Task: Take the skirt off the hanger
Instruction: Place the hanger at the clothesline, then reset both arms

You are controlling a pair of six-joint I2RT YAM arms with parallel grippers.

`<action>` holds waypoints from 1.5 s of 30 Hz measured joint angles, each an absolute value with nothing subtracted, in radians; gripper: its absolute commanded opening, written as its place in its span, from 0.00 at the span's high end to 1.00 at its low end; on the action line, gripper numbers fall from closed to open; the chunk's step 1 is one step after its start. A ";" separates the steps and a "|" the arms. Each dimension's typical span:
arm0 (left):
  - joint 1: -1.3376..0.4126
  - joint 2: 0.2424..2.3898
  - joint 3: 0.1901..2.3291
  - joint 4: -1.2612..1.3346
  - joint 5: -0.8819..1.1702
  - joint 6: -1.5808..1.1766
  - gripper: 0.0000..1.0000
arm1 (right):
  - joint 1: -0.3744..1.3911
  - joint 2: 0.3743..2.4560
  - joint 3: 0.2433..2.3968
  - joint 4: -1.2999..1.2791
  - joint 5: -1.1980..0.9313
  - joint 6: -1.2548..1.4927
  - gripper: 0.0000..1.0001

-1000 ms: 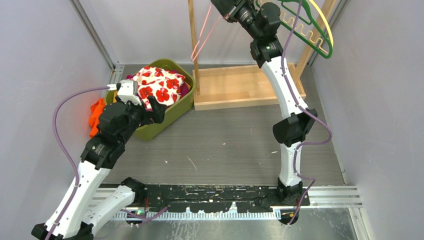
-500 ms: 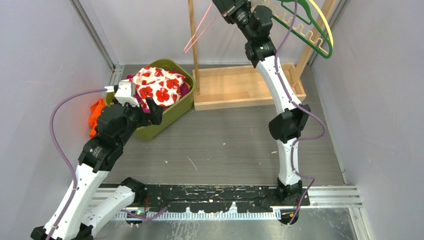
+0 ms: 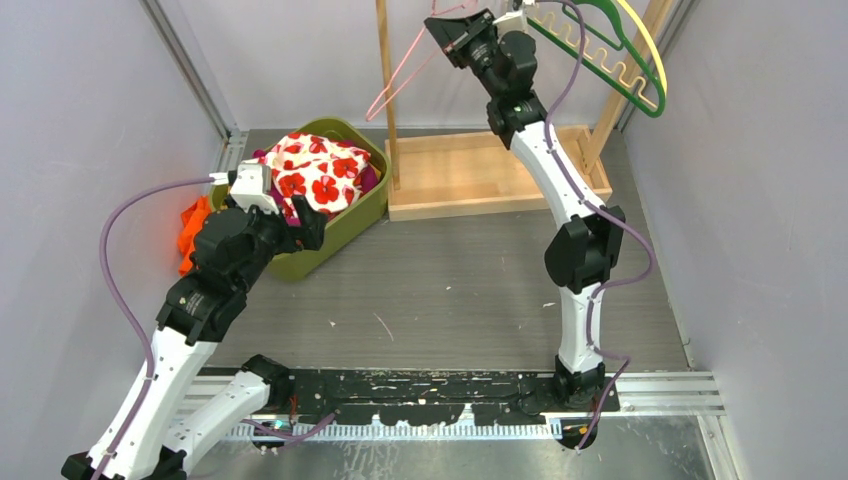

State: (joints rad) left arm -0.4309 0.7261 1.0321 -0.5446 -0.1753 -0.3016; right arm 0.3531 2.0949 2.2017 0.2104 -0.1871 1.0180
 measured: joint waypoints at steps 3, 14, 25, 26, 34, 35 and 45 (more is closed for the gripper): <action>-0.431 0.726 1.032 -0.545 -0.175 -0.302 0.05 | 0.352 2.067 2.151 0.236 -0.184 1.020 0.91; -0.431 0.743 1.032 -0.546 -0.180 -0.285 0.00 | 0.353 1.932 1.924 0.292 -0.219 0.877 0.33; -0.431 0.863 1.086 -0.662 -0.275 -0.285 0.01 | 0.408 1.718 1.731 0.155 -0.126 0.550 0.25; -0.431 0.868 1.089 -0.671 -0.287 -0.285 0.01 | 0.424 1.696 1.719 0.133 -0.109 0.510 0.25; -0.431 0.907 1.109 -0.698 -0.334 -0.294 0.00 | 0.630 1.490 1.626 -0.017 0.049 0.176 0.25; -0.431 0.915 1.111 -0.701 -0.339 -0.300 0.01 | 0.649 1.460 1.595 -0.023 0.088 0.142 0.25; -0.431 1.007 1.111 -0.736 -0.421 -0.354 0.01 | 0.772 1.315 1.276 -0.155 0.524 -0.100 0.16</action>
State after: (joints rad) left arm -0.4309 1.0065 1.1107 -0.7361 -0.4210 -0.3542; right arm 0.7719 1.3151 1.2762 -0.1555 0.5243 -0.1001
